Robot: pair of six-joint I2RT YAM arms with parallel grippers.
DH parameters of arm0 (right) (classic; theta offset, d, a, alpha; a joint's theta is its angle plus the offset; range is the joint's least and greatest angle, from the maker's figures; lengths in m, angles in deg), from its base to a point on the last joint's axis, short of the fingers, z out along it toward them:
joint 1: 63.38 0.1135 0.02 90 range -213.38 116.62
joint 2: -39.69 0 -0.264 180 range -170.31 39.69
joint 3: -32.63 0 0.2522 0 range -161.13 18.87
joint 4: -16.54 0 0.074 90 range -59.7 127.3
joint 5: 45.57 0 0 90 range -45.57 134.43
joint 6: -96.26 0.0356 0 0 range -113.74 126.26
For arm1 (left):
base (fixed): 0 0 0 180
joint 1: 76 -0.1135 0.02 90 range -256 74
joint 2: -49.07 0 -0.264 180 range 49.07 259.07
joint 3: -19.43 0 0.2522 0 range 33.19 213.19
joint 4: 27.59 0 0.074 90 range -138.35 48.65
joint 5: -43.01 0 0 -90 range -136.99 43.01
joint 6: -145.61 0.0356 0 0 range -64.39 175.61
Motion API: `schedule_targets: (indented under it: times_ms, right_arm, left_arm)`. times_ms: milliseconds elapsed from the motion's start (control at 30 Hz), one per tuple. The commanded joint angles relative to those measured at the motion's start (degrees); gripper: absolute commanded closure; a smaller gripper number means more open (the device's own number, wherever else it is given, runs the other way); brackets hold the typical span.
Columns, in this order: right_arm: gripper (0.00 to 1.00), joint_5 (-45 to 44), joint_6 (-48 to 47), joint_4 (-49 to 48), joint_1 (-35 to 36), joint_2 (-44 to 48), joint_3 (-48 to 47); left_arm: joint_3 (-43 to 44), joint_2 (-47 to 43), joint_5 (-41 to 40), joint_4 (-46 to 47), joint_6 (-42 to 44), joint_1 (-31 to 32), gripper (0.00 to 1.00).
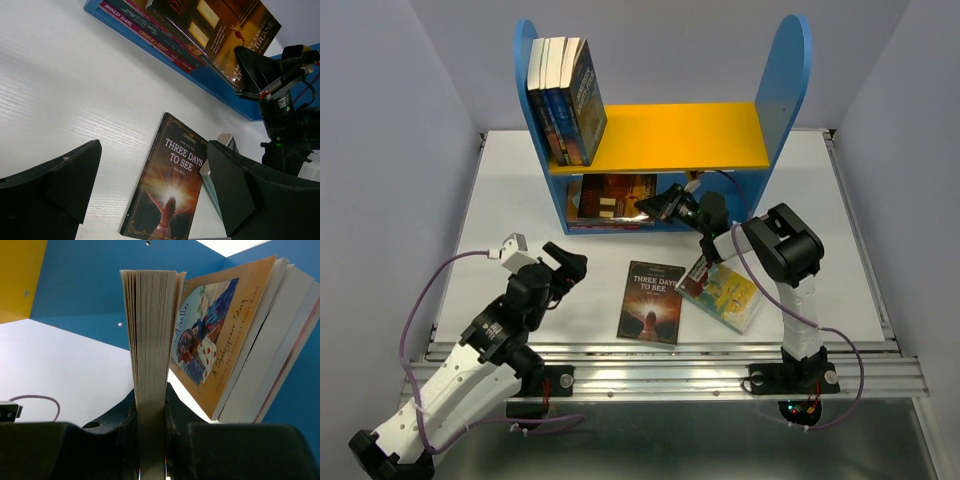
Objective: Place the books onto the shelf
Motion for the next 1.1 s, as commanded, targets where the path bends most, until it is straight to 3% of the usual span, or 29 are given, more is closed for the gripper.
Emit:
schedule_targets:
  times_ms: [0,567,1067]
  right_arm:
    - [0.99,0.9,1.2,-3.4,0.5,-1.4,-4.0]
    - [0.98,1.0,2.1,2.5,1.6,-6.4,-11.7]
    - [0.84,0.2,1.5,9.2,2.6,-7.9,-15.7]
  left_arm:
    - [-0.9,-0.8,-0.1,1.8,1.2,-0.5,0.01]
    - [-1.0,-1.1,0.4,2.2,1.6,-0.5,0.01]
    - [-1.0,-1.7,0.5,2.1,1.6,-0.5,0.01]
